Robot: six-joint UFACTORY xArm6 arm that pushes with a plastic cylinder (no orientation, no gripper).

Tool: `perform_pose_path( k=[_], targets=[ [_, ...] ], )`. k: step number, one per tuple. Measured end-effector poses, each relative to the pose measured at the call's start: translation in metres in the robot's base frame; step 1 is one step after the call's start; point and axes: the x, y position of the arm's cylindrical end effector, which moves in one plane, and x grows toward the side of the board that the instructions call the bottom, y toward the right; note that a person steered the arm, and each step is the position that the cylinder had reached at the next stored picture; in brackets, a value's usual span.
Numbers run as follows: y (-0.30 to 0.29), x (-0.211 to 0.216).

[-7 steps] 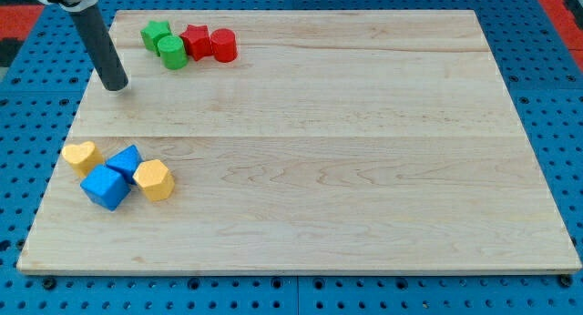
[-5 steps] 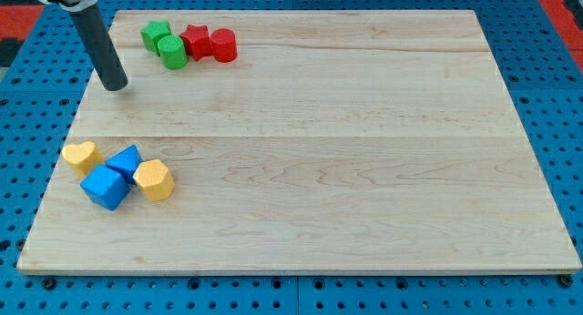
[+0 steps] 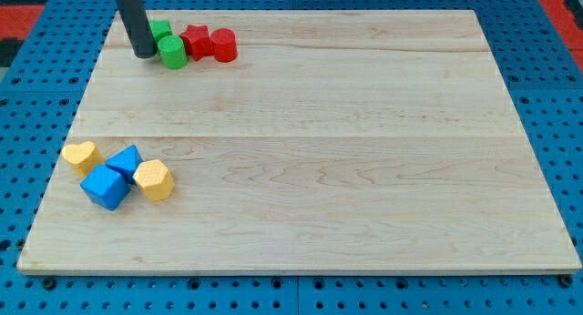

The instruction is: Push red star slightly towards the bottom of the board

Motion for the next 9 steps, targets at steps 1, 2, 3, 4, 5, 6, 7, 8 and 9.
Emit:
perform_pose_path(
  k=[1, 2, 3, 4, 5, 6, 7, 8, 9],
  targets=[
    [-0.033, 0.006],
    [-0.043, -0.043],
    [-0.047, -0.089],
    [0.016, -0.088],
    [0.065, -0.052],
    [0.058, -0.021],
    [0.056, -0.021],
    [0.077, 0.002],
    [0.097, 0.001]
  ],
)
